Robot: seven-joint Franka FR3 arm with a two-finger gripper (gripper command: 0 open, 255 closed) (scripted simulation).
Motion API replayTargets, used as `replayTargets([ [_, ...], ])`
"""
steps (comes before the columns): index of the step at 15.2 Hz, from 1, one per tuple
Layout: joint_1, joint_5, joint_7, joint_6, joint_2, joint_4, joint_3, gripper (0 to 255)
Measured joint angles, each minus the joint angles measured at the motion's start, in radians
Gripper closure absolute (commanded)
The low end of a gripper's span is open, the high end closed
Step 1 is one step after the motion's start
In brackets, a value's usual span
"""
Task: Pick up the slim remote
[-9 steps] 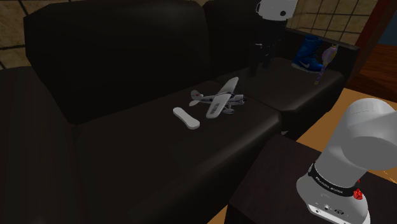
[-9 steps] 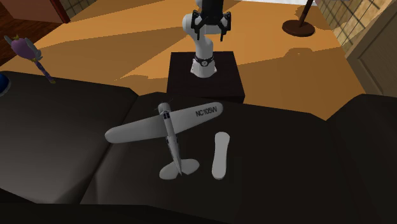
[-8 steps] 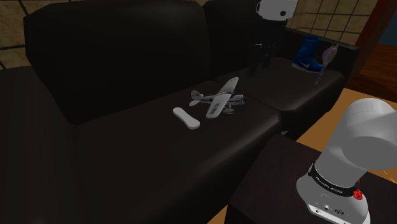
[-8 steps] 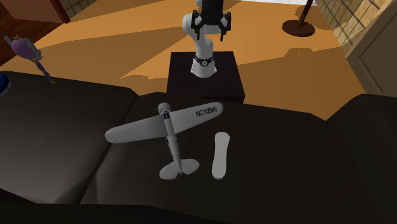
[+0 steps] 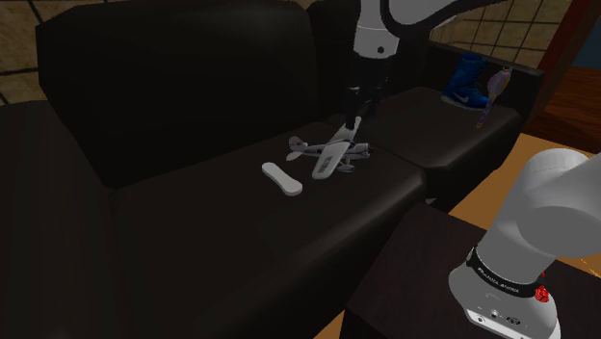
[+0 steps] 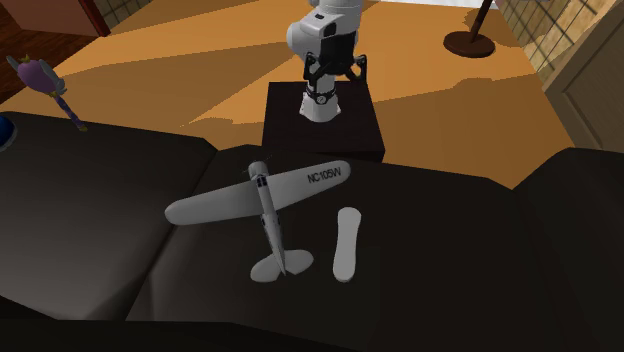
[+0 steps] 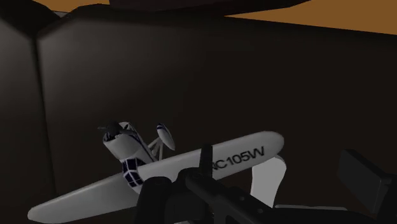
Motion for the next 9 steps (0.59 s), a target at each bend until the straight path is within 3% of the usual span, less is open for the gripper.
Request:
replayTargets([
  [9, 0.002, 0.006, 0.027, 0.23, 0.353, 0.104, 0.016, 0],
])
